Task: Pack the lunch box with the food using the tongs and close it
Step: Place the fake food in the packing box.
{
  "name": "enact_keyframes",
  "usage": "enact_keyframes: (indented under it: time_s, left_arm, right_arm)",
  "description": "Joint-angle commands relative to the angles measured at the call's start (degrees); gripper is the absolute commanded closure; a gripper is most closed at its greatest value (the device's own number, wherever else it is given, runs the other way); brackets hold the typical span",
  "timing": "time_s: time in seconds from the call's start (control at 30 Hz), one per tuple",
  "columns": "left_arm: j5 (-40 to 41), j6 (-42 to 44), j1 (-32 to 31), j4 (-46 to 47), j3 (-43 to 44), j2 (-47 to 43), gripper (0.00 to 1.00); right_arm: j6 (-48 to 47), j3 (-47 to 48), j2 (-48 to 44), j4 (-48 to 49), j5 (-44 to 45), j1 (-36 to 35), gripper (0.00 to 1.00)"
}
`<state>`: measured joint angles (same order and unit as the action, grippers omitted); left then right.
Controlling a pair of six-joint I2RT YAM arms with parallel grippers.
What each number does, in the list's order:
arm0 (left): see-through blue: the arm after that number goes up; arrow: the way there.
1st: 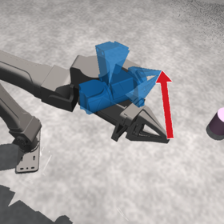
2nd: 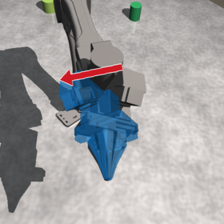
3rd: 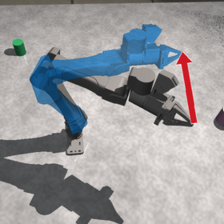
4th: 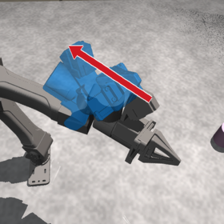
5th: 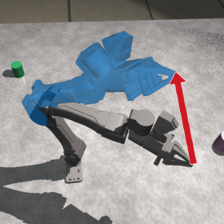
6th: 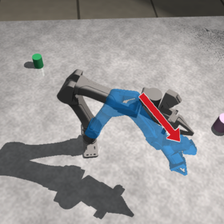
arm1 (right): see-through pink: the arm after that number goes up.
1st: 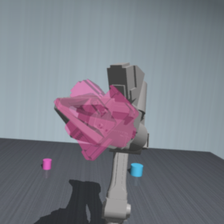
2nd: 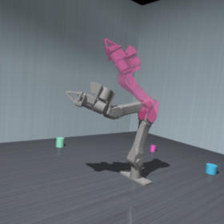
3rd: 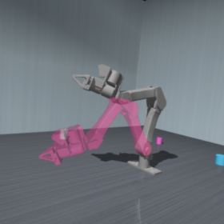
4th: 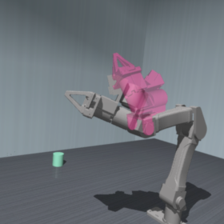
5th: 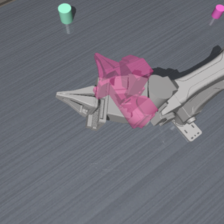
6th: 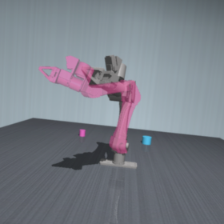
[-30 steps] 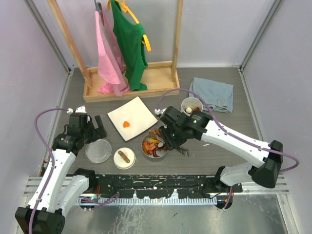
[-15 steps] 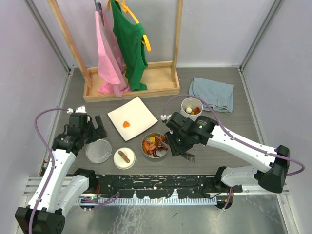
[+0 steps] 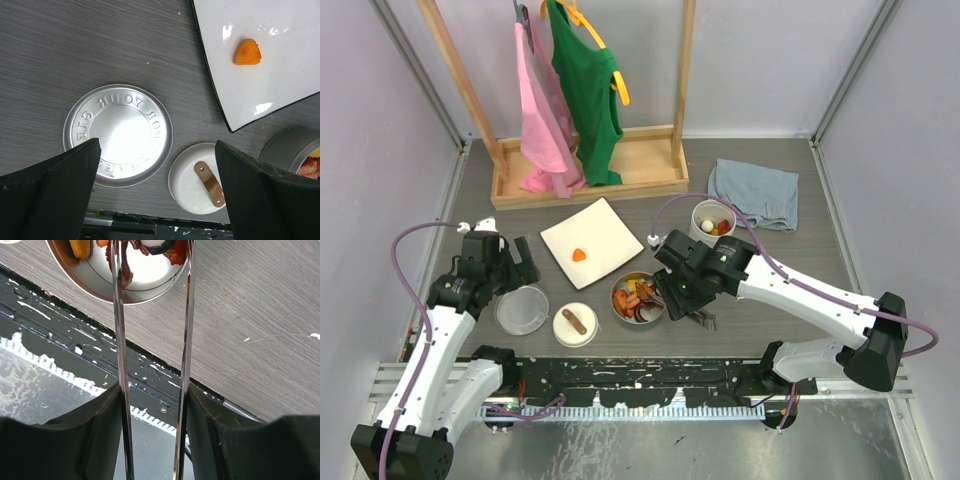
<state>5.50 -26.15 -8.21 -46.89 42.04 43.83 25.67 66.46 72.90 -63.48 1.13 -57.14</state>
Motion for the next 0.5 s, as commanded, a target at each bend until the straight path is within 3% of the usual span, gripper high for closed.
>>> enact_keyframes:
  time_s: [0.0, 0.47]
  left_arm:
    - [-0.6, 0.3, 0.3, 2.6, 0.2, -1.0, 0.02]
    - [-0.4, 0.3, 0.2, 2.5, 0.2, -1.2, 0.02]
  right_arm:
    - [0.6, 4.3, -0.9, 0.6, 3.2, 0.2, 0.45]
    - [-0.5, 11.3, 2.4, 6.1, 4.1, 0.3, 0.46]
